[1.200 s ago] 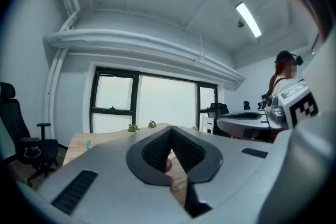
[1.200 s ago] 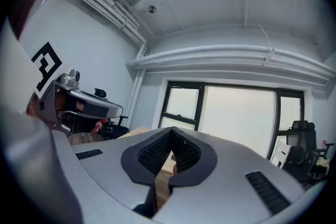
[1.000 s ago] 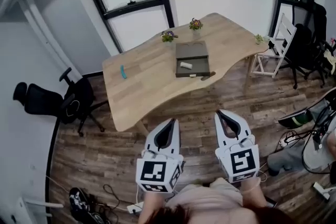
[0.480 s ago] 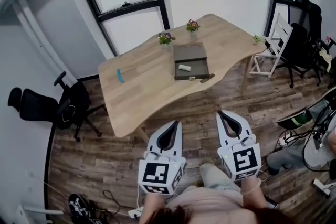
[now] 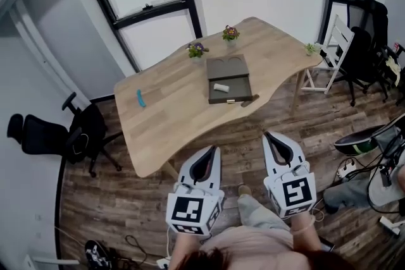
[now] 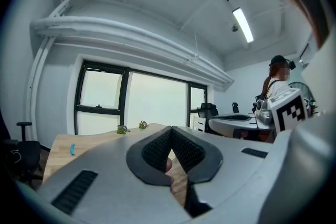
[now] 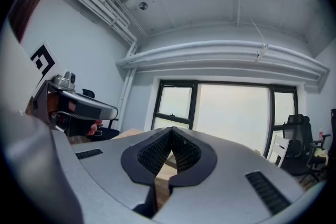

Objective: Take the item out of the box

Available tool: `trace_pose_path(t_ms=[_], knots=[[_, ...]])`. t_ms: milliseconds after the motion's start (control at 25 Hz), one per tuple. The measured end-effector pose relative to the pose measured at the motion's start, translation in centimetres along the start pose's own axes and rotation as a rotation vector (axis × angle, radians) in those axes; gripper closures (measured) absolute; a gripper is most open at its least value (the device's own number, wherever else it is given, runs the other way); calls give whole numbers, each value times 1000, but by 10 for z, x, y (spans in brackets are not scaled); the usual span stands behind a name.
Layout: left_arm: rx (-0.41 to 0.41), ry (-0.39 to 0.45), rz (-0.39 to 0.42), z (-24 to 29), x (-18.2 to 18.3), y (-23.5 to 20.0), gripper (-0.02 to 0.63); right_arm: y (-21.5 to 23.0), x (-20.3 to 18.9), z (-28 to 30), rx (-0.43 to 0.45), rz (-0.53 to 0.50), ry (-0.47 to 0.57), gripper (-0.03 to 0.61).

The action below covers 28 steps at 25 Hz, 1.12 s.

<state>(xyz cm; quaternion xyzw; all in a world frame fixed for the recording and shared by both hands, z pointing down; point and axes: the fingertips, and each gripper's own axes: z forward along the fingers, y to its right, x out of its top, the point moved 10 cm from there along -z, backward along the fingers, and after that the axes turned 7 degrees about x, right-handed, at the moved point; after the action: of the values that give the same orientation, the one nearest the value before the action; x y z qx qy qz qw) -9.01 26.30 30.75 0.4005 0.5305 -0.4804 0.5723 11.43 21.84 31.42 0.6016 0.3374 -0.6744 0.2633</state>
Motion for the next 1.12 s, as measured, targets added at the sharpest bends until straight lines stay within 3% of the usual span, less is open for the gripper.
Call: trace_pose_path(t_ms=[800,1120], knots=[[-23,-21,-4,131,13,-21,614,78,-15,97,35,4,-11,589],[-5,-26,-2,181,17,-22,614,109,-19,135,101,12,6,589]])
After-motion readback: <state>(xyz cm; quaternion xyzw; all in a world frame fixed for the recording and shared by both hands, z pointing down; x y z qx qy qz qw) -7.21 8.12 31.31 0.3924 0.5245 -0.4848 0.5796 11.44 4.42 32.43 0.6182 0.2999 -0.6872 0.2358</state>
